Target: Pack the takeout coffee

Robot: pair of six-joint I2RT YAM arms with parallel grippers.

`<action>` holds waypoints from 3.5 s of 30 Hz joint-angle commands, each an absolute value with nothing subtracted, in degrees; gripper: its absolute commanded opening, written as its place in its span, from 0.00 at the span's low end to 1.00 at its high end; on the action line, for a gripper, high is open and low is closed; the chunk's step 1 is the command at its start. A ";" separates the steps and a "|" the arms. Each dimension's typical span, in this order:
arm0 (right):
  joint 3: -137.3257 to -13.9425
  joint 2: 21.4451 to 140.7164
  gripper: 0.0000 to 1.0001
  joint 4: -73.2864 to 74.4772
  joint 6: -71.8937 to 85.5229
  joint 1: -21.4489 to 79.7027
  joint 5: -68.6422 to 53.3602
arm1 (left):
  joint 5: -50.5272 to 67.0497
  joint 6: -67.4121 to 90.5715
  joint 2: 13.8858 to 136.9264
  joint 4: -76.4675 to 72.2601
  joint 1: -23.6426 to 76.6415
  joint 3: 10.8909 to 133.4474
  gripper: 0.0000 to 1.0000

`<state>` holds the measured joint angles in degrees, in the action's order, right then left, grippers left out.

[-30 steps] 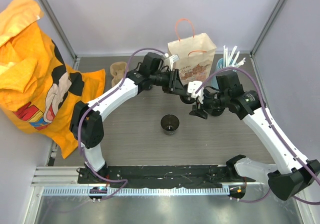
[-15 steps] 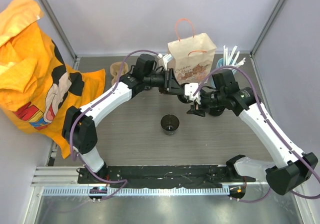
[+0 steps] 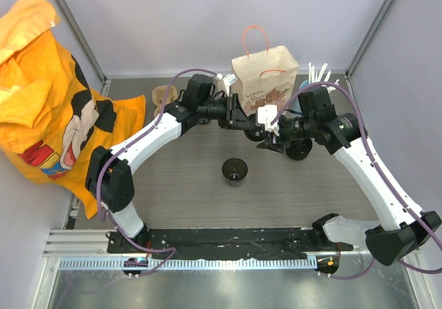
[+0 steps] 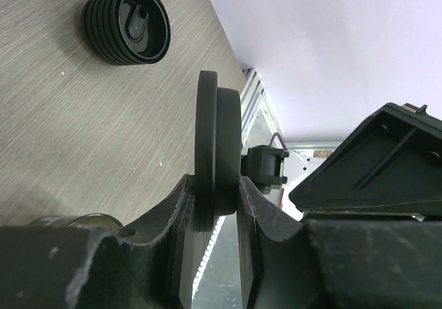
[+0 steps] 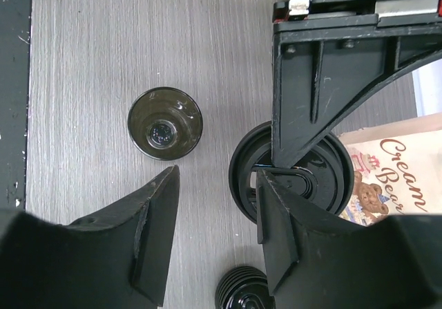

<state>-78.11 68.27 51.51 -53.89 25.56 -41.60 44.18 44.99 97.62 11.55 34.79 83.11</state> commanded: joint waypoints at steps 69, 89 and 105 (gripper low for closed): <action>-76.11 73.21 0.01 45.09 -52.38 29.62 -30.59 | 48.69 50.18 95.89 4.22 34.01 82.00 0.26; -83.49 72.07 0.01 56.15 -51.68 30.76 -31.12 | 50.80 42.21 87.90 8.06 22.43 79.10 1.00; -91.76 87.62 0.01 63.99 -34.11 44.12 -18.54 | 65.29 16.07 79.99 14.52 5.73 64.62 1.00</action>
<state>-90.11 87.99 63.07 -39.09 43.86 -19.49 56.64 17.85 83.13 18.22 10.83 68.93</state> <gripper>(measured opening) 0.110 0.996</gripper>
